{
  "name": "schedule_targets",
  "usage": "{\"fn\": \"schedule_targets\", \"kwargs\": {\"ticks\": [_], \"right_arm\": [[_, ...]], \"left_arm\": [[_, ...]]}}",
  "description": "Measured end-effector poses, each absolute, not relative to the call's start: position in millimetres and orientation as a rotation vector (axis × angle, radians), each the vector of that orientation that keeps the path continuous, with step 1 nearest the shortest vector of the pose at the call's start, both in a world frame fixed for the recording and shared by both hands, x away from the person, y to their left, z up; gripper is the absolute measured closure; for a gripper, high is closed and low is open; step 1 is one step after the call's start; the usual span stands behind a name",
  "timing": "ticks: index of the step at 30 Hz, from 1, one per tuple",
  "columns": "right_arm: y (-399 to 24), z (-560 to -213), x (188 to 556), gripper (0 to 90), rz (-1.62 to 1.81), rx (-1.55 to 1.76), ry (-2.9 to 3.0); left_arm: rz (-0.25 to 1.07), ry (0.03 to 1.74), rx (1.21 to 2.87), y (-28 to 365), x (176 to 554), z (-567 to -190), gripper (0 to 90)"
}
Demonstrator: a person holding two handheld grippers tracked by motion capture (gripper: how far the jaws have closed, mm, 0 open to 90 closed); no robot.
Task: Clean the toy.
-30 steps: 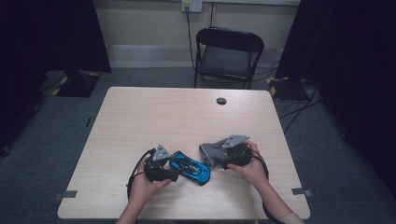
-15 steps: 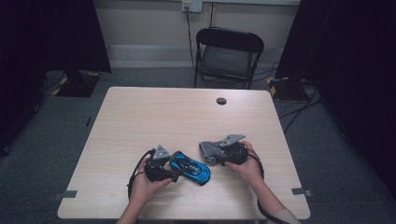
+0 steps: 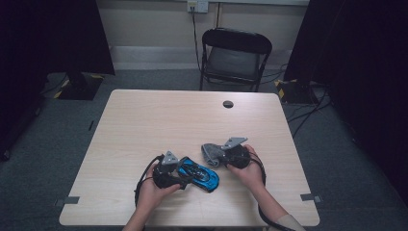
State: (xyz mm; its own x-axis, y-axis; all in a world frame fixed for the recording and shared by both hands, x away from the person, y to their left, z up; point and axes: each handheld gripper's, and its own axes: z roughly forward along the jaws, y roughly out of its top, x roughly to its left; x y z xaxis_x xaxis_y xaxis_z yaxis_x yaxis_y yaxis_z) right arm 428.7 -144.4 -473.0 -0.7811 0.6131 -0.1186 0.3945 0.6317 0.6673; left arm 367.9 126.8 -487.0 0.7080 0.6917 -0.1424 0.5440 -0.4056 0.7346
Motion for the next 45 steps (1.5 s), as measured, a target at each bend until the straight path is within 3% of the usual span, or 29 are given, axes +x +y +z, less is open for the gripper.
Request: {"fn": "schedule_targets", "kwargs": {"ticks": [2,7,15,23,37,45], "right_arm": [[-140,-468,429,72.7,0.942,0.797,2.519],[-108,-455,432,72.7,0.917,0.715,2.531],[-71,-475,441,72.9,0.845,0.597,2.646],[-86,-465,432,73.4,0.802,0.464,2.720],[-138,-459,407,73.3,0.884,0.538,2.745],[-142,-447,428,72.6,0.964,0.721,2.592]], "left_arm": [[0.235,0.927,2.120,128,368,-486,24.2],[0.241,0.926,2.117,129,368,-486,24.2],[0.240,0.933,2.112,132,369,-486,24.3],[0.243,0.939,2.113,134,370,-486,24.5],[0.249,0.930,2.122,128,369,-485,24.6],[0.253,0.937,2.117,128,368,-485,24.8]]}}
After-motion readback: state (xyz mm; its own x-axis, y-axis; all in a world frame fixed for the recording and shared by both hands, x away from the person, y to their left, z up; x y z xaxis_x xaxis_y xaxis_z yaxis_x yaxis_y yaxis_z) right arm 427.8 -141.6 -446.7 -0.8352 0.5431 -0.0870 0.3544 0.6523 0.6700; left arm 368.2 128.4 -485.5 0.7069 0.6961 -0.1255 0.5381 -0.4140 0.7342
